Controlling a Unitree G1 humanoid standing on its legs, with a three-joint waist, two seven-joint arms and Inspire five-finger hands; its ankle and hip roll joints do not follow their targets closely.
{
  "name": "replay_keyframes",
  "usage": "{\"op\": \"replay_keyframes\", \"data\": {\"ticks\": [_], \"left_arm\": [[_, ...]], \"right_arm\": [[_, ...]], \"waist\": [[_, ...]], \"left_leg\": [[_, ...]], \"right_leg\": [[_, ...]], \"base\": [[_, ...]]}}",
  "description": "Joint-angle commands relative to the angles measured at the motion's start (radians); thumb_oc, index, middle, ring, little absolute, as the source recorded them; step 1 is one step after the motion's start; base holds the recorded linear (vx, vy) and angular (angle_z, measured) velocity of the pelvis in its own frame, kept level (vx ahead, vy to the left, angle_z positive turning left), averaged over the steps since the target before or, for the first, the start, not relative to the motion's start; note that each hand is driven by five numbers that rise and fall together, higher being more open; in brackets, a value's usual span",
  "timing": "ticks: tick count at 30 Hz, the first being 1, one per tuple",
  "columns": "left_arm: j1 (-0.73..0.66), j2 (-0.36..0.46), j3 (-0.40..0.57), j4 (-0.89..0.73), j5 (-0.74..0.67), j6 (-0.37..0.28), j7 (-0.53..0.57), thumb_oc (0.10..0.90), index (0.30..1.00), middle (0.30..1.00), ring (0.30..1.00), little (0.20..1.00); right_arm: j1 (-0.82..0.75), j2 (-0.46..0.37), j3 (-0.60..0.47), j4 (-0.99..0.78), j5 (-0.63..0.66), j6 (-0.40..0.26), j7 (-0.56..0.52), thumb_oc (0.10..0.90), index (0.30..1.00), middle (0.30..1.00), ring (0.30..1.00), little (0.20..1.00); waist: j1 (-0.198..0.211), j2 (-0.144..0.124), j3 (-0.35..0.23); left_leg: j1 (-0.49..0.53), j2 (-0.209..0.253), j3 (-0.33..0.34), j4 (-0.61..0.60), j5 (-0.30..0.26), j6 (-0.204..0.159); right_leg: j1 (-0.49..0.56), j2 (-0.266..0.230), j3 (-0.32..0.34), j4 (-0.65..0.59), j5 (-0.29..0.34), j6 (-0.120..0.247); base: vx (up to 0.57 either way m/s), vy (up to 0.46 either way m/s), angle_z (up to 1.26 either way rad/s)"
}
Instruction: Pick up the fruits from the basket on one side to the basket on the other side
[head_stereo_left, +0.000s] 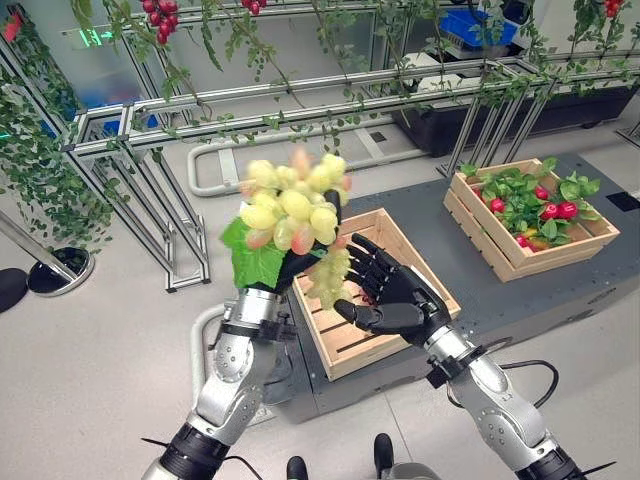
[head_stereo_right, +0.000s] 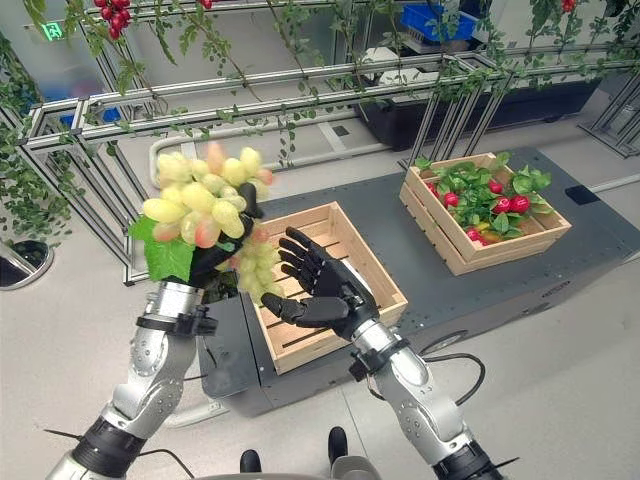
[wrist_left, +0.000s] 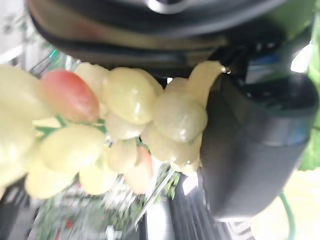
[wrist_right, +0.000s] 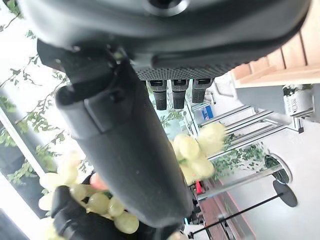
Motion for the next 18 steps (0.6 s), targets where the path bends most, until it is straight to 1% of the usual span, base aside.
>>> {"op": "replay_keyframes", "data": {"ticks": [1,5,8,10,16,18], "left_arm": [[-0.109,0.009,0.051,-0.074,0.123,-0.184,0.048,0.400,0.300,0.300,0.300,0.300],[-0.122,0.001,0.060,-0.070,0.098,-0.173,0.032,0.400,0.300,0.300,0.300,0.300],[-0.118,-0.010,0.040,-0.067,0.034,-0.162,-0.017,0.400,0.300,0.300,0.300,0.300],[-0.104,-0.024,0.010,-0.068,0.007,-0.158,-0.054,0.400,0.300,0.300,0.300,0.300],[-0.090,-0.040,-0.057,-0.067,-0.058,-0.137,-0.134,0.400,0.300,0.300,0.300,0.300],[-0.092,-0.040,-0.080,-0.072,-0.093,-0.114,-0.157,0.400,0.300,0.300,0.300,0.300]], "right_arm": [[-0.024,0.016,-0.089,-0.131,0.074,-0.101,0.072,0.800,0.900,0.900,0.900,0.900],[-0.031,0.028,-0.087,-0.131,0.105,-0.082,0.079,0.800,0.900,0.900,0.900,0.900],[-0.026,0.048,-0.075,-0.131,0.124,-0.072,0.082,0.800,0.900,0.900,0.900,0.900],[-0.019,0.063,-0.063,-0.134,0.113,-0.058,0.080,0.800,0.900,0.900,0.900,0.900],[-0.027,0.078,-0.034,-0.134,0.115,-0.075,0.073,0.800,0.900,0.900,0.900,0.900],[-0.037,0.084,-0.025,-0.129,0.117,-0.085,0.063,0.800,0.900,0.900,0.900,0.900]], "waist": [[0.006,-0.002,-0.093],[0.003,-0.002,-0.094],[0.003,-0.003,-0.093],[0.003,-0.004,-0.090],[0.005,-0.009,-0.083],[0.006,-0.010,-0.081]], "left_leg": [[0.012,0.034,-0.044,0.009,-0.054,-0.004],[0.013,0.036,-0.046,0.009,-0.053,-0.005],[0.015,0.037,-0.046,0.009,-0.054,-0.005],[0.018,0.038,-0.045,0.009,-0.055,-0.005],[0.016,0.040,-0.042,0.009,-0.054,-0.003],[0.016,0.040,-0.041,0.009,-0.055,-0.002]], "right_leg": [[0.064,-0.014,-0.017,0.002,-0.045,0.018],[0.065,-0.013,-0.017,0.002,-0.047,0.017],[0.068,-0.013,-0.018,0.002,-0.049,0.016],[0.070,-0.013,-0.016,0.002,-0.049,0.015],[0.068,-0.012,-0.013,0.002,-0.049,0.015],[0.067,-0.012,-0.013,0.002,-0.049,0.016]], "base": [[0.00,0.000,0.00],[0.00,0.000,0.00],[0.00,0.000,0.00],[0.00,0.000,0.00],[0.00,0.000,0.00],[0.00,0.000,0.00]]}}
